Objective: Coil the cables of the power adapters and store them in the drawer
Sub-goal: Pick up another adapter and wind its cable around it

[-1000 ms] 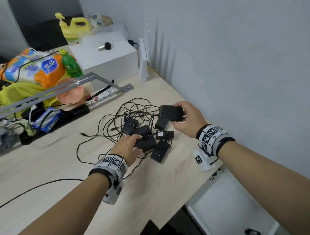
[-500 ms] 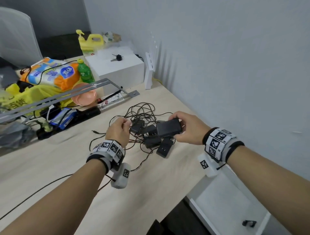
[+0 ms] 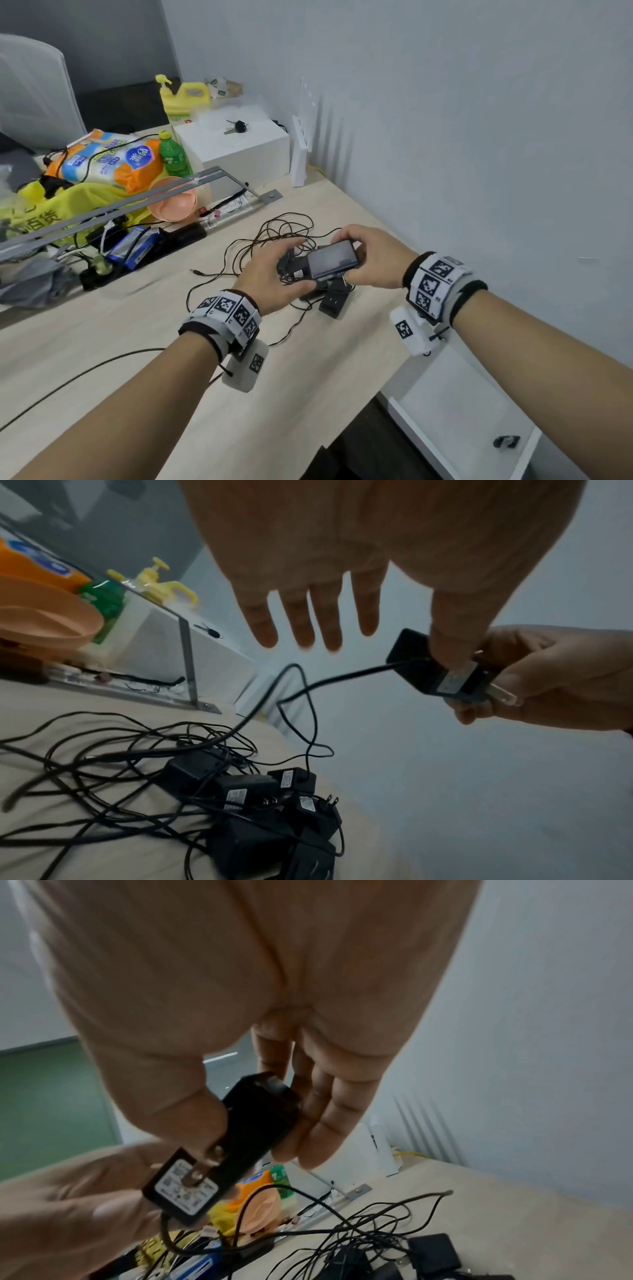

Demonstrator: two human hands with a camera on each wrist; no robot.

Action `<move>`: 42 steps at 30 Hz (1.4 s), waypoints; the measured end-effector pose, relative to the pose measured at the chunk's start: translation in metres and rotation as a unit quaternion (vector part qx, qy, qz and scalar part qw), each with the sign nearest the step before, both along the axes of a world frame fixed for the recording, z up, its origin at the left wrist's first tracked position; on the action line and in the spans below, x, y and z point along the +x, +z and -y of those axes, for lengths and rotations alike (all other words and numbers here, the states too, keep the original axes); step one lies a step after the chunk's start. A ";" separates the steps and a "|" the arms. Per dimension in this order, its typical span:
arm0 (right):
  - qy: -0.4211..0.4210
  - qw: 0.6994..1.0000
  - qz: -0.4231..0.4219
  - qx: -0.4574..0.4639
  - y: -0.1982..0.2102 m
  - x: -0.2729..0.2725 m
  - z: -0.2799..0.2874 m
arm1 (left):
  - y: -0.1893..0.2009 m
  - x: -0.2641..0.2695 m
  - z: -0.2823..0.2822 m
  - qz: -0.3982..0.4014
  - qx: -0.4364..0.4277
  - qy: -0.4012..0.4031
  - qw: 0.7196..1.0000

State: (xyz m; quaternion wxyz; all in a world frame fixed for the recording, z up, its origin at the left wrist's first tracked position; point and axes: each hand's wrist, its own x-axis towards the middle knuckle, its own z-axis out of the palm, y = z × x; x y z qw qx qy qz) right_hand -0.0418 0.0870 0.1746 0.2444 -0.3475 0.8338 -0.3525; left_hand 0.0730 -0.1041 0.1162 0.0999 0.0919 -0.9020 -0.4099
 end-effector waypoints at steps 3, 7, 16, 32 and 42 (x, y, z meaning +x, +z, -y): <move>0.038 0.999 -0.022 -0.009 -0.001 0.007 0.009 | 0.004 0.002 -0.005 0.095 0.135 -0.070 0.984; 0.026 0.997 -0.025 -0.061 -0.007 0.009 0.021 | 0.005 0.005 -0.006 0.096 0.286 -0.005 0.953; 0.057 0.987 -0.085 0.123 -0.084 0.031 0.052 | 0.030 0.020 -0.002 0.014 0.681 0.031 0.732; -0.205 0.943 -0.195 0.177 -0.075 -0.023 0.010 | -0.019 0.040 0.062 0.299 -0.002 0.129 0.945; -0.308 0.936 -0.145 -0.088 -0.024 -0.026 0.040 | -0.015 0.041 0.059 0.377 -0.201 0.222 0.876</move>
